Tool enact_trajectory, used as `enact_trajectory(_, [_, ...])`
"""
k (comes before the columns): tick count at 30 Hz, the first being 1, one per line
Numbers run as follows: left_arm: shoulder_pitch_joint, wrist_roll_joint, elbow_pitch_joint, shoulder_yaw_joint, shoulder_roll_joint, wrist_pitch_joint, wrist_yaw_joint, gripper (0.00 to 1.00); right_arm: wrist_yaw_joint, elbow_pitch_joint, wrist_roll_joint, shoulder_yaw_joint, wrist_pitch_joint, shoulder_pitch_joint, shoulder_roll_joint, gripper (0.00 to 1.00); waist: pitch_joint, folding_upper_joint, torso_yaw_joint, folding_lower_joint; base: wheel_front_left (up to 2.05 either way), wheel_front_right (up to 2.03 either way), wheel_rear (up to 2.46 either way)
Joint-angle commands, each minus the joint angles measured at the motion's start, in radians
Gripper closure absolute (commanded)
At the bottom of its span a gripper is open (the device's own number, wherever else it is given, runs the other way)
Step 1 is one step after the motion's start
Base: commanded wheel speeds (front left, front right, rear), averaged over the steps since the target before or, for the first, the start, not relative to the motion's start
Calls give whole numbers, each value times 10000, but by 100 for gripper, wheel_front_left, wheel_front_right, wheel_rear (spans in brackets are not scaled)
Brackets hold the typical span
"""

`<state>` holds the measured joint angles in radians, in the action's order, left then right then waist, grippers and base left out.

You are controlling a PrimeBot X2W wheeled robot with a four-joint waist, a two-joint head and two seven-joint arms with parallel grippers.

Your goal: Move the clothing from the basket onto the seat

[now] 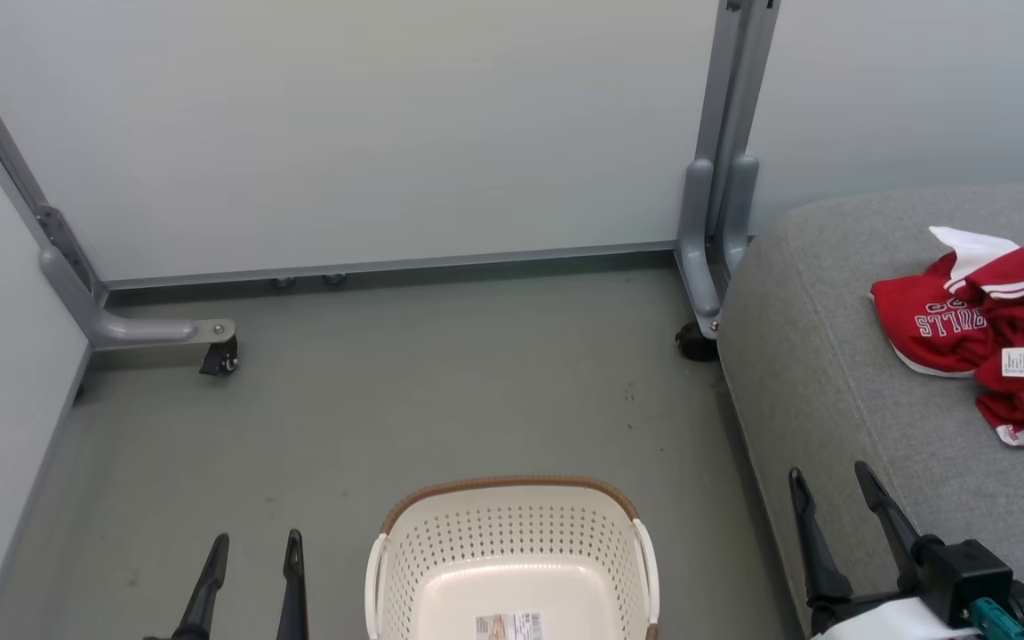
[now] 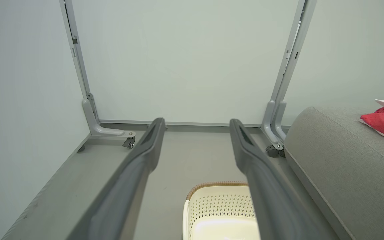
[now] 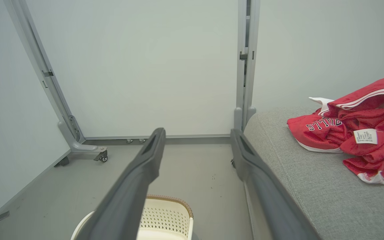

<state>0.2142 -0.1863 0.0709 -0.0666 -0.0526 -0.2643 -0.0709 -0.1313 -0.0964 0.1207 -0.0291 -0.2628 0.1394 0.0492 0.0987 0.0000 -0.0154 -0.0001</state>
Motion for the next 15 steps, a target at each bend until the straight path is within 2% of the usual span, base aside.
enact_trajectory(1, [255,72,-47,50,-2,0,-74,0,12,81,-18,48,-31,245,27,0,416,0,-311,1,0,0,0])
enact_trajectory(15, [507,371,-67,-197,19,-1,-286,0,11,80,123,63,-29,840,24,0,581,0,-372,1,0,0,0])
